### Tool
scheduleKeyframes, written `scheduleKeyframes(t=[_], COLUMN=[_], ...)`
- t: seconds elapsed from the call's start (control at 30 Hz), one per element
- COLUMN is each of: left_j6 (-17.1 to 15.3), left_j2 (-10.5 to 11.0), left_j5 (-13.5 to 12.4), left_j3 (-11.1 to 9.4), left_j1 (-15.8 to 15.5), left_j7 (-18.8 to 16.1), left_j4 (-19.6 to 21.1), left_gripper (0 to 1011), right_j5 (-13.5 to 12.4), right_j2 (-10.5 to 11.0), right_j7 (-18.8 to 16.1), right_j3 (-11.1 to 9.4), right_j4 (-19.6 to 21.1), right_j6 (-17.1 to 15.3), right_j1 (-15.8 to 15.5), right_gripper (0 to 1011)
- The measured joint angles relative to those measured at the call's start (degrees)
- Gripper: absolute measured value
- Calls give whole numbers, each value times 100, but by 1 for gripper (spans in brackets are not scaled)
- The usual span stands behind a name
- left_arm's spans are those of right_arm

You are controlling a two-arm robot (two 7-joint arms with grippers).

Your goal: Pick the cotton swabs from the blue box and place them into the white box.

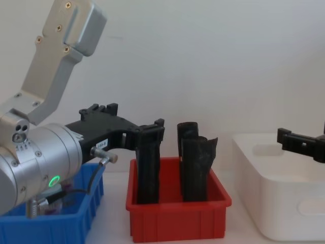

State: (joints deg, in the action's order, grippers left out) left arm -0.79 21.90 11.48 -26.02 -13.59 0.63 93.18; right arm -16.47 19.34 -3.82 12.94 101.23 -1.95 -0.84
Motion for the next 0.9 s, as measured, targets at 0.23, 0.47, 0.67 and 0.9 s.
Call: scheduleKeyframes(t=[0.23, 0.47, 0.67, 0.9], left_j6=[0, 0, 0, 0], left_j2=[0, -1, 0, 0], left_j5=[0, 0, 0, 0], left_j3=[0, 0, 0, 0], left_j1=[0, 0, 0, 0], left_j7=[0, 0, 0, 0], left_j4=[0, 0, 0, 0], left_gripper=[1004, 1004, 1004, 1004], right_j5=[0, 0, 0, 0], right_j2=[0, 0, 0, 0], right_j7=[0, 0, 0, 0], right_j3=[0, 0, 0, 0], right_j4=[0, 0, 0, 0], right_j6=[0, 0, 0, 0], right_j1=[0, 0, 0, 0], right_gripper=[1002, 1002, 1002, 1002])
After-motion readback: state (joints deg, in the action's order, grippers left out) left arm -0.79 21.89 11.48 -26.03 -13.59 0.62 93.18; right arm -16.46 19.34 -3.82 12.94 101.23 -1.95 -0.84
